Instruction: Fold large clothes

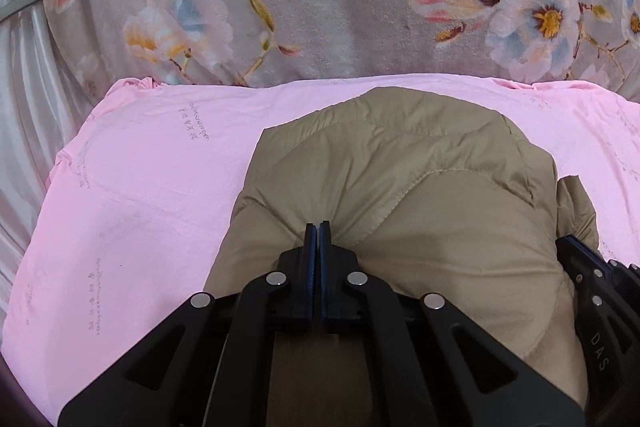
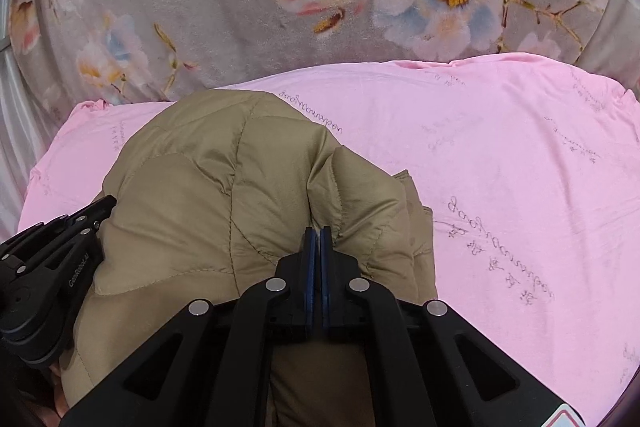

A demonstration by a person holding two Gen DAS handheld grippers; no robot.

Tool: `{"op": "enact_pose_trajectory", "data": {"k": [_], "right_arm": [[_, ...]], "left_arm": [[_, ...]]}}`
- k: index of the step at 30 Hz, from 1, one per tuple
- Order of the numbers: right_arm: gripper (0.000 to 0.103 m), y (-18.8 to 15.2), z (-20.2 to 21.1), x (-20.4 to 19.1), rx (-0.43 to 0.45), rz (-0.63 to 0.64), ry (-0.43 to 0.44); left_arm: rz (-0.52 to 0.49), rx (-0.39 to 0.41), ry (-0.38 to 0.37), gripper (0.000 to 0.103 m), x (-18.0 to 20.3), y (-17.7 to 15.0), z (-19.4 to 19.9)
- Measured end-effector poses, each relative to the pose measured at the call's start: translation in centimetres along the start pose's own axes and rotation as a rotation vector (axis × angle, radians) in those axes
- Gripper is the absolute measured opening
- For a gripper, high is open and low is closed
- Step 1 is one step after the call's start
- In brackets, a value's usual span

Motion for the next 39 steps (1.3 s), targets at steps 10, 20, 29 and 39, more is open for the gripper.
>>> {"op": "enact_pose_trajectory", "data": {"k": [10, 20, 29, 39], "right_arm": [[0.000, -0.3, -0.9, -0.2, 0.009, 0.002, -0.017], [0.000, -0.2, -1.0, -0.2, 0.005, -0.006, -0.018], [0.000, -0.2, -1.0, -0.2, 0.005, -0.005, -0.019], [0.000, -0.2, -1.0, -0.3, 0.005, -0.005, -0.018]], "left_arm": [[0.009, 0.038, 0.015, 0.000, 0.5, -0.6, -1.4], [-0.002, 0.049, 0.032, 0.000, 0.8, -0.7, -1.9], [-0.006, 0.055, 0.035, 0.000, 0.8, -0.7, -2.0], [-0.008, 0.059, 0.041, 0.000, 0.7, -0.7, -2.0]]}}
Point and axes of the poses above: each gripper's, at about its wrist camera, not at the fingertips, and z roughly against the way its jaws point, x to its right, y to its top, the point moved 3 cm from there along -z, roughly the way its jaws point, and after that the axes turned 3 degrees about -y, right-handed, at the moved point
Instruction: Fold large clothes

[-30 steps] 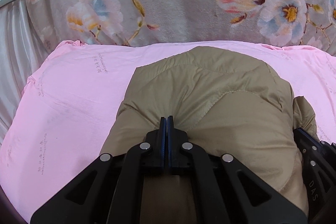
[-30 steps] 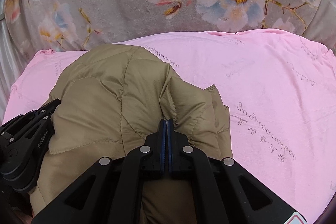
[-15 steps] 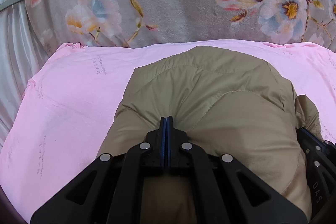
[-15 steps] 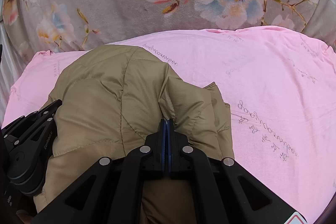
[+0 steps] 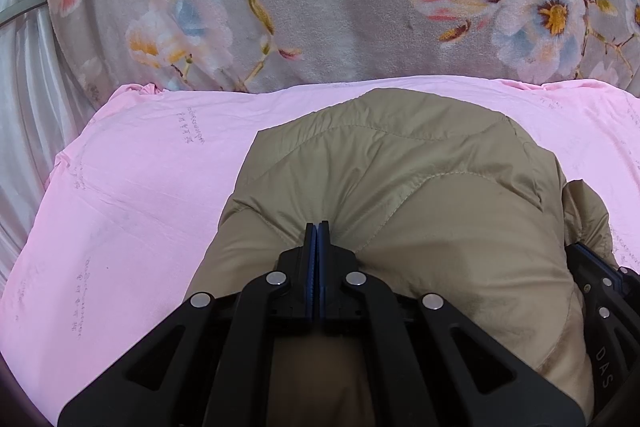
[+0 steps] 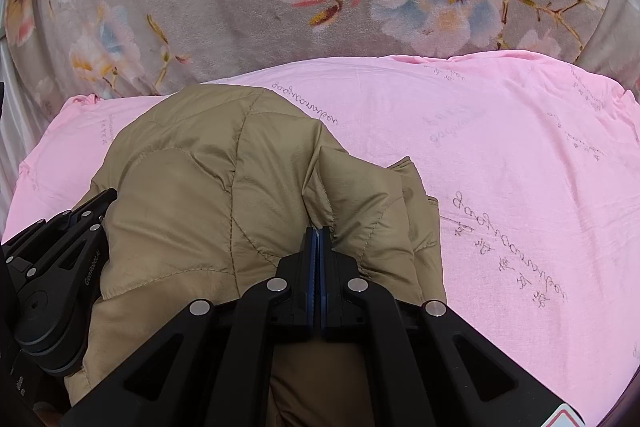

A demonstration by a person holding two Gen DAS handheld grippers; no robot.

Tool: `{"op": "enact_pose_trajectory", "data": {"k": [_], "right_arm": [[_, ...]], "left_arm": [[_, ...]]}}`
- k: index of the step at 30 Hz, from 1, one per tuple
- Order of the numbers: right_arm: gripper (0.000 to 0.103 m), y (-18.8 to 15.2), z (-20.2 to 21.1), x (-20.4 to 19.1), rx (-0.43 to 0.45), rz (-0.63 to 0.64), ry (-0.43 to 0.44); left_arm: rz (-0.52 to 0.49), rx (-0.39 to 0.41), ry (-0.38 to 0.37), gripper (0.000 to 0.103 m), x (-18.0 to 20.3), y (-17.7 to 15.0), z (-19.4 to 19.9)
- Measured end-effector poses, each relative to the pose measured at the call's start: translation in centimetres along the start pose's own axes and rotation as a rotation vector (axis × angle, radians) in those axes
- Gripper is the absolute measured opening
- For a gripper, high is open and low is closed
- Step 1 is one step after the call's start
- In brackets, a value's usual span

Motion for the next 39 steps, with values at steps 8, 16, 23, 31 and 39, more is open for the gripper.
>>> {"op": "enact_pose_trajectory", "data": {"k": [8, 16, 23, 31, 39], "right_arm": [[0.000, 0.0, 0.0, -0.1, 0.000, -0.001, 0.001], [0.000, 0.0, 0.7, 1.4, 0.005, -0.061, 0.079], [0.008, -3.7, 7.7, 1.0, 0.024, 0.029, 0.068], [0.008, -6.2, 6.8, 0.9, 0.012, 0.033, 0.057], [0.008, -6.3, 6.8, 1.2, 0.020, 0.022, 0.054]], "left_arm": [[-0.001, 0.004, 0.007, 0.000, 0.0, 0.0, 0.0], [0.000, 0.008, 0.010, 0.000, -0.1, 0.0, 0.4], [0.001, 0.010, -0.060, 0.014, -2.8, -2.7, 6.6], [-0.029, 0.062, -0.004, 0.014, -2.6, -5.7, 7.3], [-0.010, 0.076, -0.012, 0.014, -2.8, -5.8, 7.4]]}}
Point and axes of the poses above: each gripper's, at about its wrist camera, not at the fingertips, and z roughly against the way its jaws point, x to its right, y to its top, the point moved 3 cm from there along -z, roughly the way its jaws point, and after that the axes turned 3 degrees about -y, right-handed, at the moved point
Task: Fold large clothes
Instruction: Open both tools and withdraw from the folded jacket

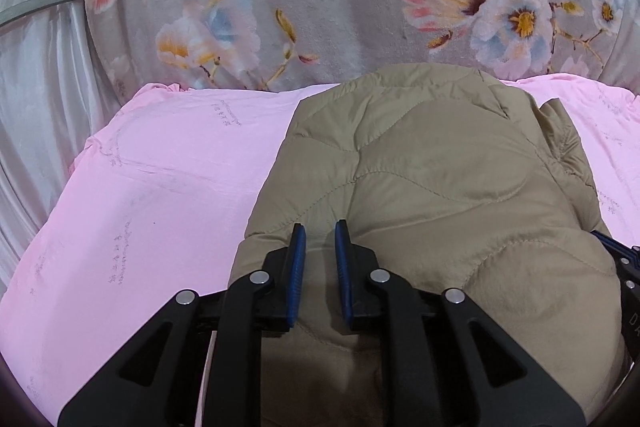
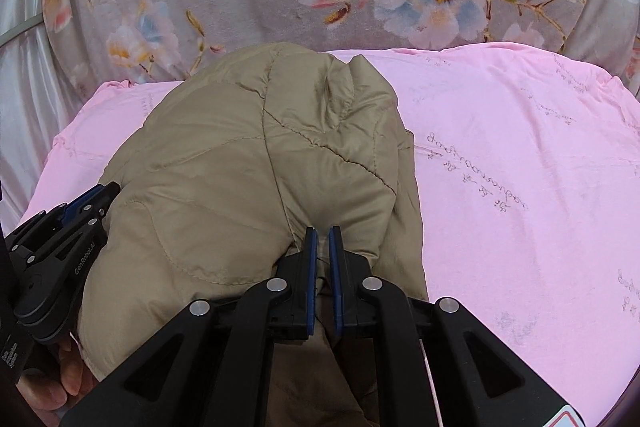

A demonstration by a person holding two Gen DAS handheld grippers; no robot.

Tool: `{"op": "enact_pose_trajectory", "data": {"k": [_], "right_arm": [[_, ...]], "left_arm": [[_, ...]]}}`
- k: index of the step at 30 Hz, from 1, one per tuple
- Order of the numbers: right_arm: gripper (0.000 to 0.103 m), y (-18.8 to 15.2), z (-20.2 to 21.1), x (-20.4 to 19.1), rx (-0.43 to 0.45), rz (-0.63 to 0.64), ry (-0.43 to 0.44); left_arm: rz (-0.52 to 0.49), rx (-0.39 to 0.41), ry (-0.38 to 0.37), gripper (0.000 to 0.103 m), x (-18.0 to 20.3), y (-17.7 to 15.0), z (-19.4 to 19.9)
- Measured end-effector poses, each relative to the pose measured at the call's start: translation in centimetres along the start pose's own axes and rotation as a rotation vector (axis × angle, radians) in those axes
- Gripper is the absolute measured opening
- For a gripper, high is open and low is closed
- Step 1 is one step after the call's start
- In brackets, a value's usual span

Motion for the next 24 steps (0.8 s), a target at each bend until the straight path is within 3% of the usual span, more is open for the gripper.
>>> {"op": "enact_pose_trajectory", "data": {"k": [4, 11, 12, 13, 15, 18, 21, 24], "right_arm": [[0.021, -1.1, 2.5, 0.2, 0.033, -0.017, -0.053], [0.021, -6.4, 8.1, -0.5, 0.031, 0.082, -0.098], [0.023, -7.3, 9.1, -0.6, 0.032, 0.093, -0.107], [0.030, -8.0, 9.7, -0.5, 0.028, 0.096, -0.112], [0.045, -9.5, 11.0, -0.4, 0.012, 0.088, -0.105], [0.053, -11.2, 12.5, 0.1, 0.001, 0.060, -0.101], [0.058, -12.4, 13.4, 0.5, -0.010, 0.034, -0.105], [0.060, -12.9, 13.9, 0.7, -0.001, 0.016, -0.115]], "left_arm": [[0.026, 0.009, -0.018, 0.014, -0.4, -0.7, 1.1], [0.032, 0.025, -0.078, 0.016, -0.6, -4.5, 7.3], [0.031, 0.014, -0.097, 0.022, -0.5, -5.2, 8.1], [0.033, -0.001, -0.114, 0.028, -0.5, -5.8, 8.6], [0.038, -0.028, -0.144, 0.052, -0.4, -7.2, 10.1], [0.033, -0.015, -0.156, 0.072, -0.4, -8.7, 12.7], [0.033, -0.019, -0.152, 0.081, -0.4, -9.8, 14.1], [0.038, -0.041, -0.138, 0.084, -0.5, -10.5, 14.6]]}}
Point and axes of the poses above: each gripper's, at about its wrist camera, not at the fingertips, and z roughly against the way its jaws point, x to its right, y to its top, the point moved 3 cm from there along -z, roughly the way its jaws point, and after that the axes turned 3 degrees about -y, right-handed, at the moved point
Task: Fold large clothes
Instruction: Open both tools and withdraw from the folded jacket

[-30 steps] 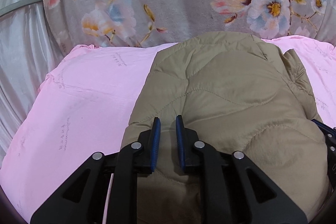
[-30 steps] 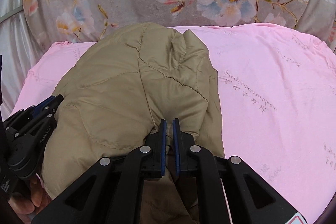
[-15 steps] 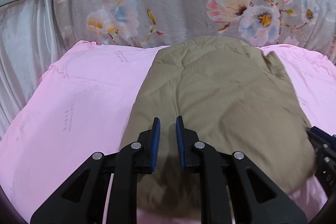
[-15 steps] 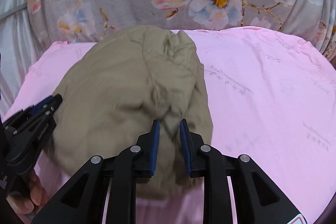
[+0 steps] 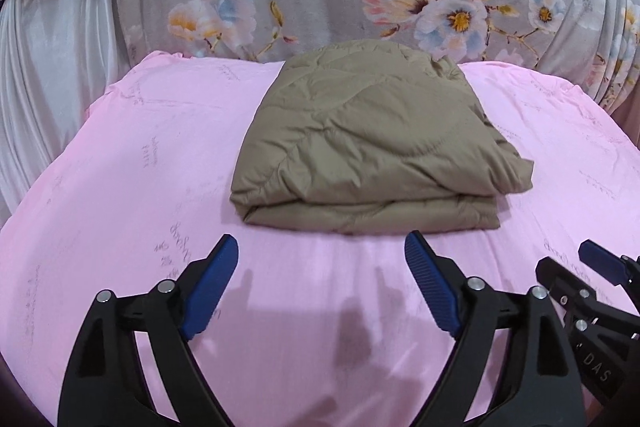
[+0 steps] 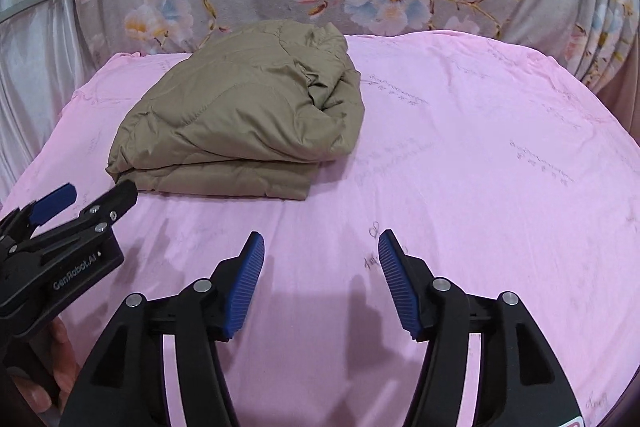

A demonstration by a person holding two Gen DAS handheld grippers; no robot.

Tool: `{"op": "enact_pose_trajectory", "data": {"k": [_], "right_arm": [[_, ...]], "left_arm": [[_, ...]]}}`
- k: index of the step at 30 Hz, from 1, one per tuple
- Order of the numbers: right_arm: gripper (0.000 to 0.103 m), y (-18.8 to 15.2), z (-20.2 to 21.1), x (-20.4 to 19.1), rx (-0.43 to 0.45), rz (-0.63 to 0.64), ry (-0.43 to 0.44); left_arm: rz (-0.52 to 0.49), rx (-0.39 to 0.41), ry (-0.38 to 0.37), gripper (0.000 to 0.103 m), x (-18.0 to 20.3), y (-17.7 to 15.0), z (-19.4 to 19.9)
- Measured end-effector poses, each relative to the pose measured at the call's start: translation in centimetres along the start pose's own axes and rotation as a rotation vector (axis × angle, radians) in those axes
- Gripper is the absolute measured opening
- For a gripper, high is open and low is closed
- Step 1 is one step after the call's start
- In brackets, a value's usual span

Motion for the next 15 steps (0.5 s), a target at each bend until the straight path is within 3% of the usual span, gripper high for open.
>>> {"op": "enact_pose_trajectory", "data": {"k": [5, 9, 12, 15], "right_arm": [[0.060, 1.1, -0.1, 0.2, 0.015, -0.003, 0.020], [0.049, 5.1, -1.3, -0.5, 0.059, 0.006, 0.024], [0.037, 7.4, -4.1, -0.3, 0.010, -0.055, 0.062], [0.034, 7.8, -7.6, -0.3, -0.072, -0.073, 0.072]], "left_arm": [[-0.002, -0.005, 0.033, 0.083, -0.5, 0.8, 0.0], [-0.031, 0.033, 0.104, 0.083, -1.4, 4.5, -1.0], [-0.068, -0.014, 0.172, 0.083, -2.0, 5.6, -4.1], [-0.083, -0.077, 0.233, 0.083, -3.7, 4.9, -7.2]]}}
Point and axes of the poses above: each gripper's, at about its wrist camera, not at the fingertips, and z roughly against the way its jaws point, x to its right, y to its top, the point moved 3 cm from there along -z, roughly the way its jaws point, and after that the axes turned 3 degrees about -y, right-handed, at the moved point
